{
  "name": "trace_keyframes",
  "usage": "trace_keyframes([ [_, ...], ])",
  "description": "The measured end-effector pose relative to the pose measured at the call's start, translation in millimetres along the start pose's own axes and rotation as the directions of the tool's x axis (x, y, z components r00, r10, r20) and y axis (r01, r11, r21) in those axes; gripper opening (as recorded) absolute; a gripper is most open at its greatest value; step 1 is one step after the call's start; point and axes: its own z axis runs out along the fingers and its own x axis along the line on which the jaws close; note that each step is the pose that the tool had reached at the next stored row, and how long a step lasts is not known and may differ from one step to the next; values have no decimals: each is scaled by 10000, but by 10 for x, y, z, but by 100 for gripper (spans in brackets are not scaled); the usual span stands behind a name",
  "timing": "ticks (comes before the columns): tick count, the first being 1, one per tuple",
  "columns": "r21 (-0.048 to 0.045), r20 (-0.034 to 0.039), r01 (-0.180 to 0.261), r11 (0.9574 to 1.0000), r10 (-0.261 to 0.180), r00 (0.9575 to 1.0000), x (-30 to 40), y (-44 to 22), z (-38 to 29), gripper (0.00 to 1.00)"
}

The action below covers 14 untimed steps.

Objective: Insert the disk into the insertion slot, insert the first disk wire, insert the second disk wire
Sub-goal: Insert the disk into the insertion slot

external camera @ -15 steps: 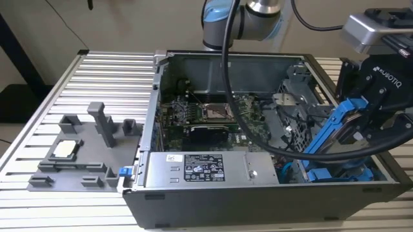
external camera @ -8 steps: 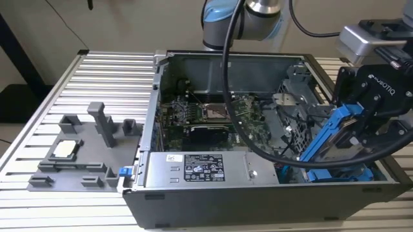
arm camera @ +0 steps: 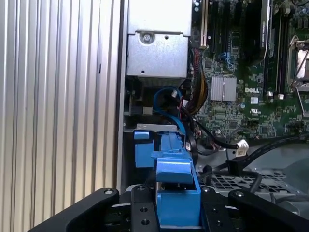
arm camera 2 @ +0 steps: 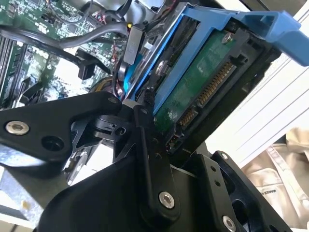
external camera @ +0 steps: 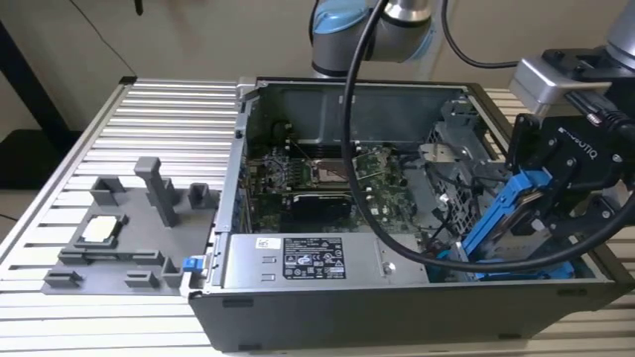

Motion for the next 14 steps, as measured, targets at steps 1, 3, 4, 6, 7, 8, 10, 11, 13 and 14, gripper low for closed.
trace_keyframes([
  [1, 0, -1, 5, 10000, -5, 10000, 0, -1, 7, 33],
  [3, 0, -2, 8, 10000, -8, 10000, 0, -1, 8, 33],
  [4, 0, -1, 8, 10000, -8, 10000, 0, -1, 9, 33],
  [6, 1, 2, 8, 10000, -8, 10000, 0, -1, 11, 33],
  [7, 0, 2, 9, 10000, -9, 10000, 0, -1, 11, 33],
  [8, 1, 2, 9, 10000, -9, 10000, 0, -1, 11, 33],
  [10, 2, 1, 11, 10000, -11, 10000, 0, -2, 11, 34],
  [11, 0, 2, 11, 10000, -11, 10000, 0, -2, 12, 40],
  [13, 0, 2, 9, 10000, -9, 10000, 0, -2, 12, 47],
  [14, 0, 1, 9, 10000, -9, 10000, 0, -2, 12, 47],
])
